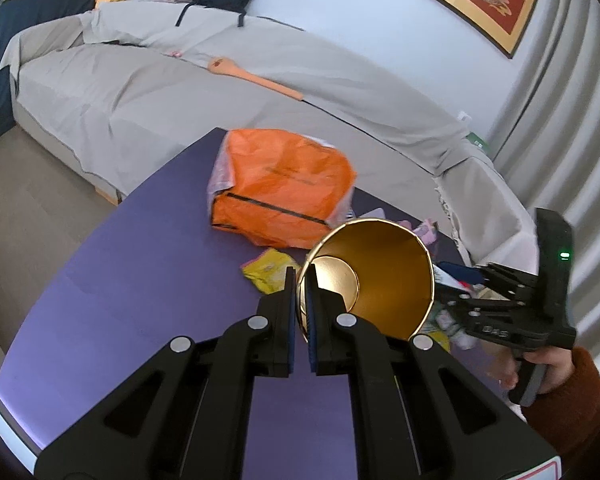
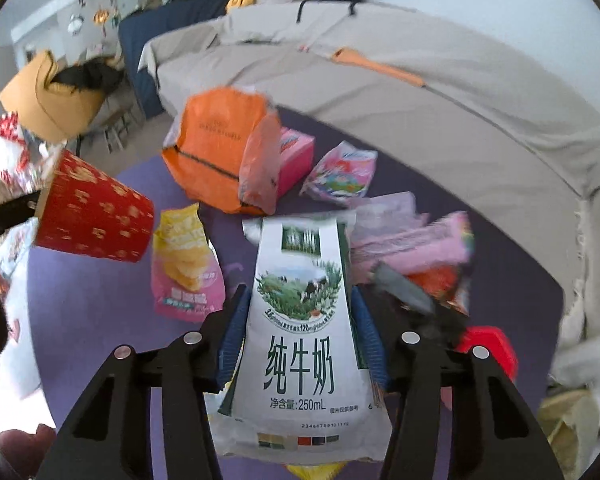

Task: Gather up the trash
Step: 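Grasp the white milk carton with the right gripper and lift it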

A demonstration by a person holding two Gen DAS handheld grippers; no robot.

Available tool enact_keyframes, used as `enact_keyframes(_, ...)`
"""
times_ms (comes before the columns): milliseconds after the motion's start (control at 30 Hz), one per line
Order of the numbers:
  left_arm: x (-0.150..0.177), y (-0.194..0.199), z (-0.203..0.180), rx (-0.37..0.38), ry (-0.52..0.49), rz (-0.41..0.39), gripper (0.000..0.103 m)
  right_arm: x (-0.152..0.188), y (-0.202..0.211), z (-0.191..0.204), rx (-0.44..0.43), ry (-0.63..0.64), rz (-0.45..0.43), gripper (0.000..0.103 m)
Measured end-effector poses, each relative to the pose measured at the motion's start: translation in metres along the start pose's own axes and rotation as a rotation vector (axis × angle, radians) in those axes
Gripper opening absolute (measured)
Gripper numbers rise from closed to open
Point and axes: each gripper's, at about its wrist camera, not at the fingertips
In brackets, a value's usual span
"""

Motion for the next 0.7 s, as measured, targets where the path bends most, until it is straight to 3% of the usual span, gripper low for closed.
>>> enact_keyframes(133,-0.001,0.005,-0.023,0.009,-0.038,-0.012,0.004,0.021,0.043,-0.007,0.039,-0.027,-0.078,0.047)
enact_keyframes(300,0.002,0.010,-0.049,0.033,-0.076,-0.015,0.004,0.055,0.070,-0.017,0.074,-0.069,-0.095,0.047)
enact_keyframes(500,0.018,0.005,-0.077,0.063,-0.121,0.013,0.004,0.126,0.053,-0.034,0.060,-0.179,-0.024,0.047)
enact_keyframes(700,0.031,-0.018,-0.083,0.056,-0.129,0.071,0.004,0.154,0.019,-0.041,0.033,-0.220,0.045,0.048)
Point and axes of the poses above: each gripper's, at about its wrist camera, not at the fingertips, and y roughly against the way its jaws point, z to its left, x to its underside, and after that the axes turned 14 degrees about z, right-handed
